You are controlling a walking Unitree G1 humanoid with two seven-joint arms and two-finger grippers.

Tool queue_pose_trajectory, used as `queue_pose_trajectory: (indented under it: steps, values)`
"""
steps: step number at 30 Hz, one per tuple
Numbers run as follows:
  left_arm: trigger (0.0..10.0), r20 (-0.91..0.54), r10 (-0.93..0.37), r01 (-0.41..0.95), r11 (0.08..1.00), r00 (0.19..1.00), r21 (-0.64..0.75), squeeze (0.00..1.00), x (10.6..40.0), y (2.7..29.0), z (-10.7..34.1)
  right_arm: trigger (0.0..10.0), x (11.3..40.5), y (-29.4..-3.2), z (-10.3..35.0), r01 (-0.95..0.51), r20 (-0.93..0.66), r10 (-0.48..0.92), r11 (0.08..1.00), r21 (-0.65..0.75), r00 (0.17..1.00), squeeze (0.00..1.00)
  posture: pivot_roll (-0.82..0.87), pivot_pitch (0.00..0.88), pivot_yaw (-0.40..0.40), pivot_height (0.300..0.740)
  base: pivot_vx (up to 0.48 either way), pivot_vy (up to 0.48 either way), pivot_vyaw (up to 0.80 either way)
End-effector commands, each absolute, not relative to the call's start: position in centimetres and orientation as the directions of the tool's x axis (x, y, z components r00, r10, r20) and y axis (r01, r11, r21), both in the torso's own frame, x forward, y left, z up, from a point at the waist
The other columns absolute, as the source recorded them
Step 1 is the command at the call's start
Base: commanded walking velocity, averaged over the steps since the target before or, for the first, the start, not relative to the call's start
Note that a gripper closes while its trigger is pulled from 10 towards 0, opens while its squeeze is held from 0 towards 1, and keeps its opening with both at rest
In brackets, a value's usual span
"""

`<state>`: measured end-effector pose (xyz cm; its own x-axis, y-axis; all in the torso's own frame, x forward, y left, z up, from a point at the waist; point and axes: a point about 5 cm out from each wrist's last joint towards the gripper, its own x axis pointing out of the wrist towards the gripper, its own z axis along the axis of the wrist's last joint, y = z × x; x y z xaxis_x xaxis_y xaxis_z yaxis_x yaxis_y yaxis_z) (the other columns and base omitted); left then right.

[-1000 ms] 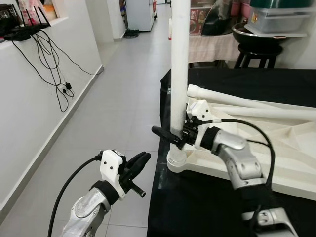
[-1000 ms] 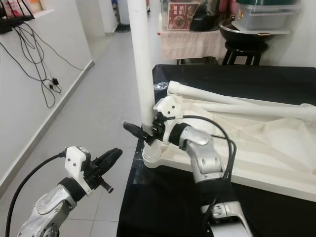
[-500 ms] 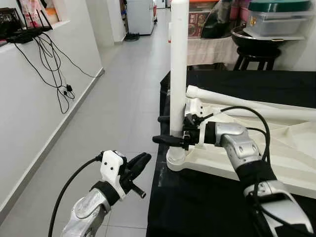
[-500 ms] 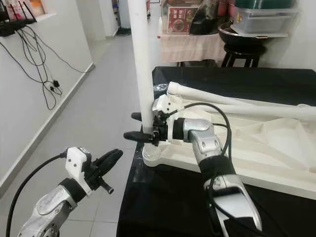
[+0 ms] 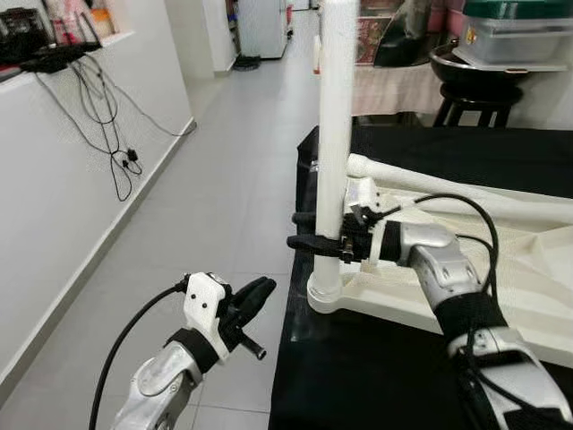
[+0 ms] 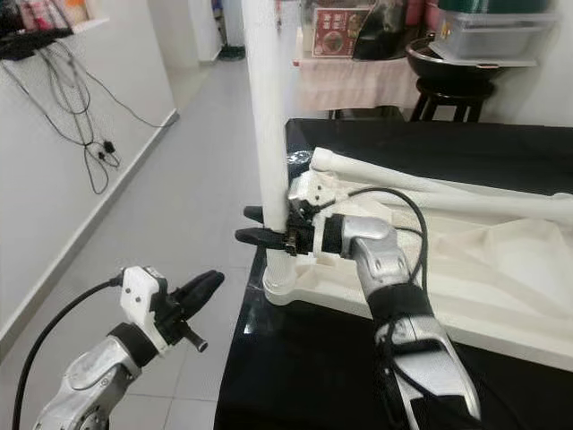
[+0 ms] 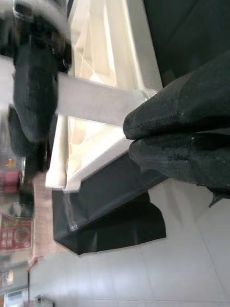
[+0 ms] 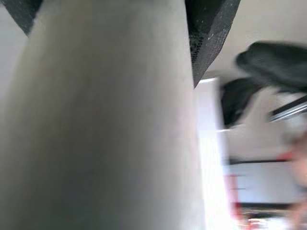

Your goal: Building children table

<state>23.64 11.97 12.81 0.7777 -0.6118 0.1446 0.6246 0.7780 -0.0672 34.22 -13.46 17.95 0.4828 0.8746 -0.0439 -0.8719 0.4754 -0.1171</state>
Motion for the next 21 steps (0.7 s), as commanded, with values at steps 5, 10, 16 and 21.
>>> queue_pose_trajectory:
  steps: [5,10,16,21]
  values:
    - [10.0,0.142,-0.611,0.623,0.780,0.779,-0.063,0.00,23.6,12.4,12.8,0.0,31.6,-11.0,13.2,-0.550,-0.074,0.545,0.829,-0.104,0.835,0.00,-0.08,0.000,0.038,0.740,0.000,0.000,0.00]
    - [10.0,0.139,-0.621,0.633,0.771,0.771,-0.067,0.00,23.7,12.4,12.8,0.0,32.0,-10.8,12.7,-0.517,-0.086,0.511,0.853,-0.075,0.855,0.00,-0.06,0.000,0.019,0.740,0.000,0.000,0.00]
    - [10.0,0.148,-0.605,0.618,0.784,0.782,-0.061,0.00,23.7,12.4,12.9,0.0,31.6,-10.7,12.9,-0.523,-0.104,0.515,0.849,-0.071,0.851,0.00,-0.07,0.000,0.022,0.740,0.000,0.000,0.00]
    - [10.0,0.150,-0.603,0.616,0.786,0.784,-0.061,0.00,23.7,12.3,13.0,10.0,31.5,-10.5,13.4,-0.562,-0.099,0.558,0.827,-0.020,0.824,0.12,-0.07,0.000,0.019,0.740,0.000,0.000,0.00]
